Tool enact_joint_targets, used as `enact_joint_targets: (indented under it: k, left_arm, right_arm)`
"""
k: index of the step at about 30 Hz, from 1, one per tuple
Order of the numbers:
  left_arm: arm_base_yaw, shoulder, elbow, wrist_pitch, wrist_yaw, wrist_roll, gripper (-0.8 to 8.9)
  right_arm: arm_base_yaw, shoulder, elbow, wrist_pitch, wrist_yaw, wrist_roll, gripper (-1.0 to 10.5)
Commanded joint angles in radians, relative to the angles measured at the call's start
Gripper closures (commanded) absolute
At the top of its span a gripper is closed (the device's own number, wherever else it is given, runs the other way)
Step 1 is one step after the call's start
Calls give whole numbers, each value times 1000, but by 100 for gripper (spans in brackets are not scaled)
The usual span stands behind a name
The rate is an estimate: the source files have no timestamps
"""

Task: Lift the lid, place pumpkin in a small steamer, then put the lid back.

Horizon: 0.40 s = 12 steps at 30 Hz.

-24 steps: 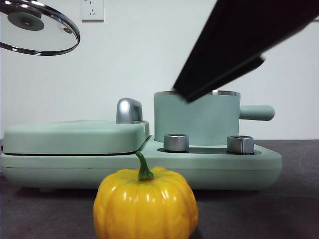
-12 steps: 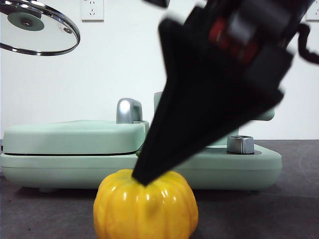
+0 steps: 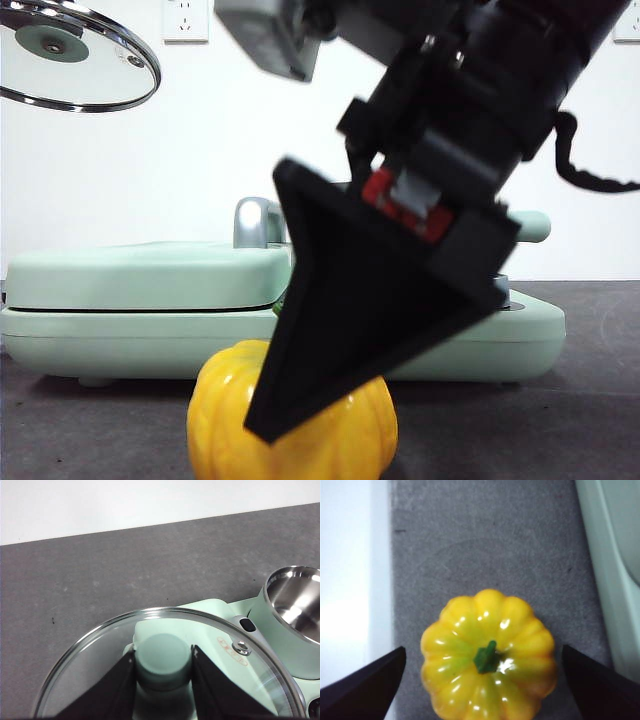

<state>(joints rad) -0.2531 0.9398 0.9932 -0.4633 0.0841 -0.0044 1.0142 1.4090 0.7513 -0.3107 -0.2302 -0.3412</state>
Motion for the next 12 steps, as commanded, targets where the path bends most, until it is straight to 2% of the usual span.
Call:
enact_joint_targets:
  k: [1,4,6,8,12]
  left_arm:
    - [-2,0,13,29,5,-8,804]
    - [-2,0,13,29,5,-8,804]
    - [-2,0,13,28,5,-8,804]
    - [-2,0,13,28,5,-8,804]
    - [-2,0,13,28,5,-8,804]
  right_arm:
    - [13,35,16,3,3,-5,451]
    - [13,47,16,-2,3,6,458]
    - [13,48,16,-4,2,29,508]
    - [13,47,16,-5,-2,60,553]
    - [13,27,16,-25,-5,124,555]
